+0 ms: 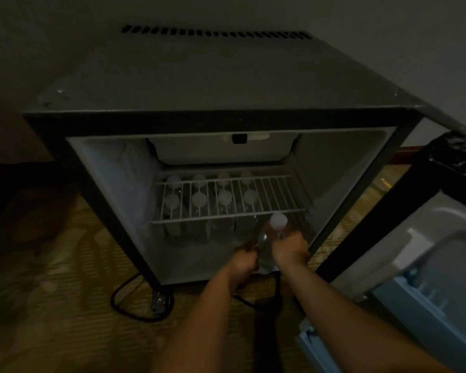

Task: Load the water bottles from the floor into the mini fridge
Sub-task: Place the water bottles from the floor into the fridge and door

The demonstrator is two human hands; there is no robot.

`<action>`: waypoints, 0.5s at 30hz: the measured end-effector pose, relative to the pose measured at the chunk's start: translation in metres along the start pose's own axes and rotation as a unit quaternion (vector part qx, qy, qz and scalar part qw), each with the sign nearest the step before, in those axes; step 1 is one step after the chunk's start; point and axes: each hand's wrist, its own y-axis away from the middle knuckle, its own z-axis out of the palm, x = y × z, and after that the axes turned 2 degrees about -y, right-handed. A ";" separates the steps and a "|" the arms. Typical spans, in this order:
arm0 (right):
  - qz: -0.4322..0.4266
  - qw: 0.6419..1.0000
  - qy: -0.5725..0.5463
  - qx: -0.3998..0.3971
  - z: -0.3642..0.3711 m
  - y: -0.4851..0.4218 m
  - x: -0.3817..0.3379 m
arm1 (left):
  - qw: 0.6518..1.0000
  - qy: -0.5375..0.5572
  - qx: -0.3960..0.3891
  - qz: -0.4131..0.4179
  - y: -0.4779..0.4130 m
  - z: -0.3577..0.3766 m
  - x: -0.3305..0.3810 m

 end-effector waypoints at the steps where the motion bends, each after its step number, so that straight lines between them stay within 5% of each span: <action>1: -0.003 1.000 0.024 -0.002 0.002 -0.003 0.001 | 1.000 0.008 0.003 -0.006 -0.004 0.001 0.000; 9: -0.040 0.999 -0.004 -0.018 0.020 -0.027 0.012 | 0.998 0.052 0.009 -0.029 -0.041 0.007 -0.018; 15: -0.027 0.998 0.056 -0.007 0.018 -0.043 0.011 | 0.978 0.188 -0.006 -0.090 -0.051 0.019 -0.021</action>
